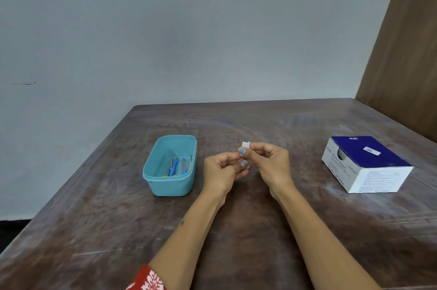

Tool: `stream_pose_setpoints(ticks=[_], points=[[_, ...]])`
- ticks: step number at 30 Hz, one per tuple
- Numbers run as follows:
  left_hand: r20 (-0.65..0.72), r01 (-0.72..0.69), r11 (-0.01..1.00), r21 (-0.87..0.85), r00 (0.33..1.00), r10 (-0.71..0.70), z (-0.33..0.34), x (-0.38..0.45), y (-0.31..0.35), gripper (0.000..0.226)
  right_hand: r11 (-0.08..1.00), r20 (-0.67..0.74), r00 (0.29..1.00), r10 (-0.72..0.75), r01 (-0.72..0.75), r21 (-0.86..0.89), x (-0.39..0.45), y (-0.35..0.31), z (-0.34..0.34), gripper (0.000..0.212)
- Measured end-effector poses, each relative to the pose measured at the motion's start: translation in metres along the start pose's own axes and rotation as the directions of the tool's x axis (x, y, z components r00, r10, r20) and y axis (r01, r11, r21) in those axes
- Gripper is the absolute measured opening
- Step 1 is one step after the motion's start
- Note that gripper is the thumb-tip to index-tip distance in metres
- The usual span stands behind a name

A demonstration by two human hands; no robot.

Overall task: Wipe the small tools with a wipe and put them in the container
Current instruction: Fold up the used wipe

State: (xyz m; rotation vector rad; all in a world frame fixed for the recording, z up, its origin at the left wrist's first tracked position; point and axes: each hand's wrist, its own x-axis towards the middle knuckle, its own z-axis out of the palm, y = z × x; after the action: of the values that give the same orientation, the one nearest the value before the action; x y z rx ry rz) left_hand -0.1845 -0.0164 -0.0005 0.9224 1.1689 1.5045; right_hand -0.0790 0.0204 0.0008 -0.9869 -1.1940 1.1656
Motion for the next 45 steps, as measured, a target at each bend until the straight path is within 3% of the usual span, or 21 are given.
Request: stream_pose_setpoints(ticks=[6, 10, 32, 40, 45], points=[[-0.002, -0.022, 1.000, 0.022, 1.000, 0.022, -0.0010, 0.0004, 0.0000, 0.019, 1.000, 0.050, 0.999, -0.008, 0.007, 0.010, -0.0013, -0.0015, -0.0017, 0.003], [-0.005, -0.029, 0.999, 0.019, 1.000, 0.029, -0.0012, 0.0006, -0.0002, 0.017, 1.000, 0.055, 0.998, 0.010, -0.010, 0.011, -0.0011, -0.0030, -0.0010, 0.011], [0.018, -0.043, 0.998, 0.050, 0.999, 0.042, -0.0003, -0.0004, 0.0006, 0.020, 0.997, 0.050, 0.998, 0.039, -0.043, 0.072, -0.0009, -0.0069, -0.0018, 0.007], [0.009, -0.055, 0.996, 0.063, 0.998, 0.054, -0.0009, 0.0014, -0.0023, 0.019, 0.996, 0.059, 0.997, 0.053, -0.056, 0.063, 0.0005, -0.0057, -0.0031, 0.016], [0.015, -0.040, 0.999, 0.028, 0.999, 0.040, -0.0003, 0.0004, -0.0002, 0.019, 0.996, 0.050, 0.998, 0.033, -0.037, 0.079, 0.0008, -0.0052, -0.0037, 0.007]])
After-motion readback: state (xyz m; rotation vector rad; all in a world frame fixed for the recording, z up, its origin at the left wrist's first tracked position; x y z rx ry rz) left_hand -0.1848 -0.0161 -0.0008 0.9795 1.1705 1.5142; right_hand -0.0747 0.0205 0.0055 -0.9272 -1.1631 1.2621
